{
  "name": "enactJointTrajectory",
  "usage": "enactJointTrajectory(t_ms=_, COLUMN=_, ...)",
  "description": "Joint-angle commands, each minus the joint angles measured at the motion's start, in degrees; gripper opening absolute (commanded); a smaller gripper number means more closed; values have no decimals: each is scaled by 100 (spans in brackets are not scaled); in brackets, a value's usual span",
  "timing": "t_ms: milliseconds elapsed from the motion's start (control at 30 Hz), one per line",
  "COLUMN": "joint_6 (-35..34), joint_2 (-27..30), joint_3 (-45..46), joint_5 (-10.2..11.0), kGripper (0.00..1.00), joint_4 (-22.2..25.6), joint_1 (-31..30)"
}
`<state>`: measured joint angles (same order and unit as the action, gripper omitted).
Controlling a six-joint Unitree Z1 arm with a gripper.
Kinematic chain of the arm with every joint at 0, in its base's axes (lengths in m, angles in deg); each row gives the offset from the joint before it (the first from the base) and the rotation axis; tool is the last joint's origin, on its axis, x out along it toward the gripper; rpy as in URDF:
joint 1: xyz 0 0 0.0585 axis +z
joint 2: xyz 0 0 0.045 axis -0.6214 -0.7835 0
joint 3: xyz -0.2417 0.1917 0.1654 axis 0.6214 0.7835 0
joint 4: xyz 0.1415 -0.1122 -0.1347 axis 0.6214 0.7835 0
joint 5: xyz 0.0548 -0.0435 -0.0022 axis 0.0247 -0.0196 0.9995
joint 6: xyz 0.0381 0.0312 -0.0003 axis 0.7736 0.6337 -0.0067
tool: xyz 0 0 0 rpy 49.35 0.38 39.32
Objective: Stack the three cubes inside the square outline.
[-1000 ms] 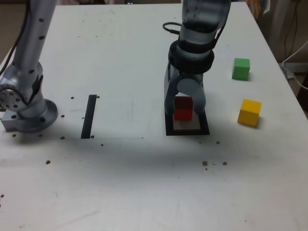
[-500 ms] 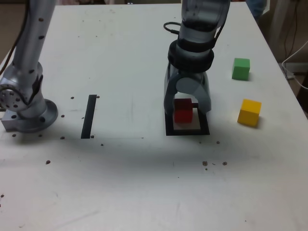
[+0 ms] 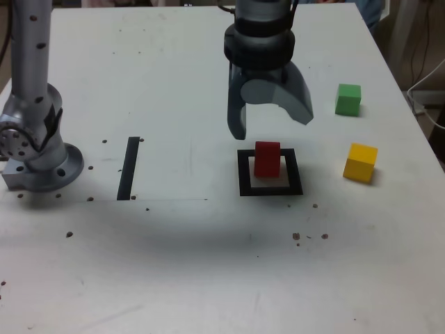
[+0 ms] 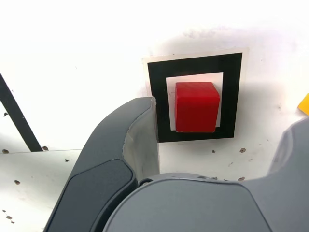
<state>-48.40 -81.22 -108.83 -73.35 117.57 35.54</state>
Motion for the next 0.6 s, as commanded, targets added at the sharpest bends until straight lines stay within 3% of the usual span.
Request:
enactJointTrajectory(t_ms=0, joint_6=7, joint_2=11, joint_3=-261, joint_5=11, kGripper=100, joint_4=-12, joint_1=-50)
enactJointTrajectory(t_ms=300, joint_6=179, joint_2=-562, joint_3=-1865, joint_5=219, kGripper=100, joint_4=660, joint_1=-151)
enactJointTrajectory(t_ms=567, joint_6=364, joint_2=-1422, joint_3=-3133, joint_5=201, kGripper=100, joint_4=1171, joint_1=-191)
